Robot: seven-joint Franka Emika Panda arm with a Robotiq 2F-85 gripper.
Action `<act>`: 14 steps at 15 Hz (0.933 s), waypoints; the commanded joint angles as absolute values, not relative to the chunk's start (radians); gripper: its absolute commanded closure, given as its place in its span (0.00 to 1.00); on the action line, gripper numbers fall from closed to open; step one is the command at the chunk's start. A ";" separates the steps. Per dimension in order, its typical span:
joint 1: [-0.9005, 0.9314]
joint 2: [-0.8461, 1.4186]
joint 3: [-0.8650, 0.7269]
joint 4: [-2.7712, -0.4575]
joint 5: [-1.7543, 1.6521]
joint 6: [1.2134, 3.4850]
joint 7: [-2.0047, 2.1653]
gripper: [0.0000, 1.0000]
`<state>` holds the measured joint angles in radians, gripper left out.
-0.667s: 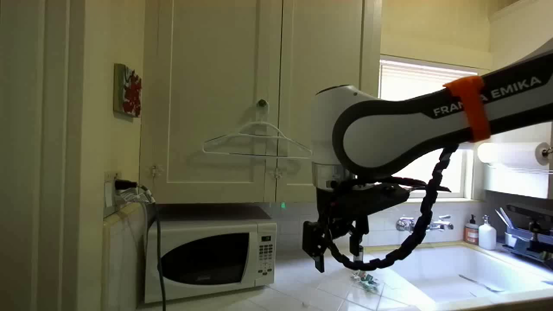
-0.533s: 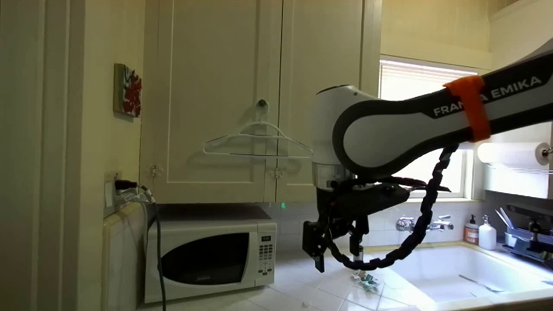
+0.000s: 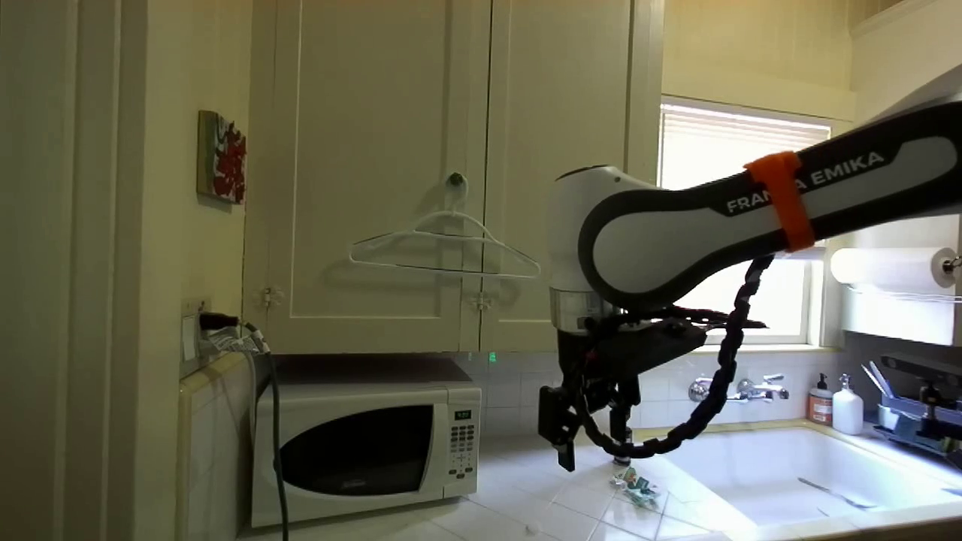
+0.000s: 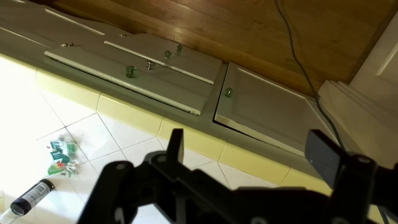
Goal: Open the microwave door.
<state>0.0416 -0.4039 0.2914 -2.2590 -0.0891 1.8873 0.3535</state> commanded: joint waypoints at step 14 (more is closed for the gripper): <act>0.173 -0.178 -0.108 -2.295 0.107 2.554 -0.502 0.00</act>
<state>0.0742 -0.2867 -0.0034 -2.3317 -0.0380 2.4726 -0.3071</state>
